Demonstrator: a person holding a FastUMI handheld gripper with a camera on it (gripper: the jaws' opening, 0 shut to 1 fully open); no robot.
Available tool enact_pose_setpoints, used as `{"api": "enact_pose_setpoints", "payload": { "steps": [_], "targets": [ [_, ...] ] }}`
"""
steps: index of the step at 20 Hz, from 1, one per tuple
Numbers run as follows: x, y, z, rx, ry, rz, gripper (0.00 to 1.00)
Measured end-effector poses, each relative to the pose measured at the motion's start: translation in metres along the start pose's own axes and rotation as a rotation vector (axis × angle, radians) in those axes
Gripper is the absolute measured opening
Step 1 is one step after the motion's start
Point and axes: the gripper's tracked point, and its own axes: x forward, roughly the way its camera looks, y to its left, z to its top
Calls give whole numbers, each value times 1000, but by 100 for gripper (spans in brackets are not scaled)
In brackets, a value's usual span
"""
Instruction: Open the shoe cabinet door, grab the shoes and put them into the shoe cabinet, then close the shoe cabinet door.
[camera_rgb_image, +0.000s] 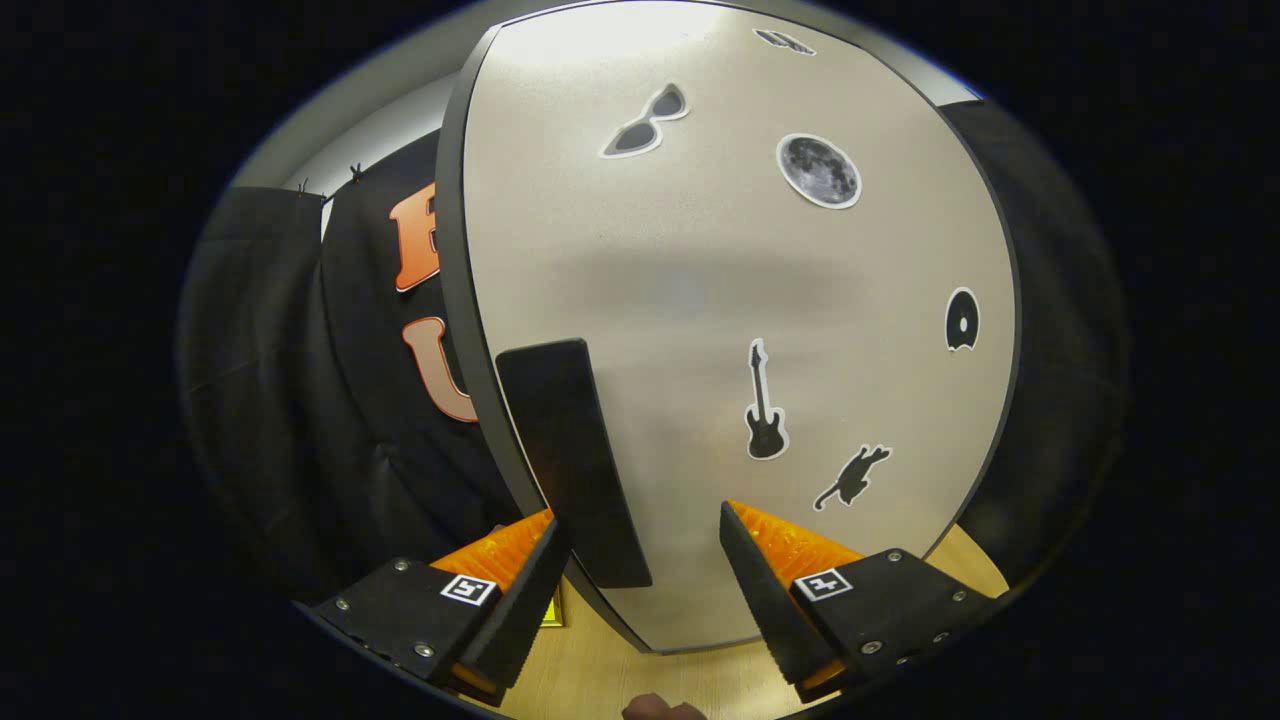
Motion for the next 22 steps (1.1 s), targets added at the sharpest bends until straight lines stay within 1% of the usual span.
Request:
{"api": "enact_pose_setpoints", "payload": {
  "steps": [6,11,14,19,22],
  "targets": [
    [-51,-8,-7,-22,-4,-21,92],
    [-96,-32,-11,-43,-10,-77,92],
    [-124,-48,-19,-79,3,-109,92],
    [-170,-70,-24,-101,-18,-132,92],
    [-194,-82,-21,-105,-41,-118,92]
  ]
}}
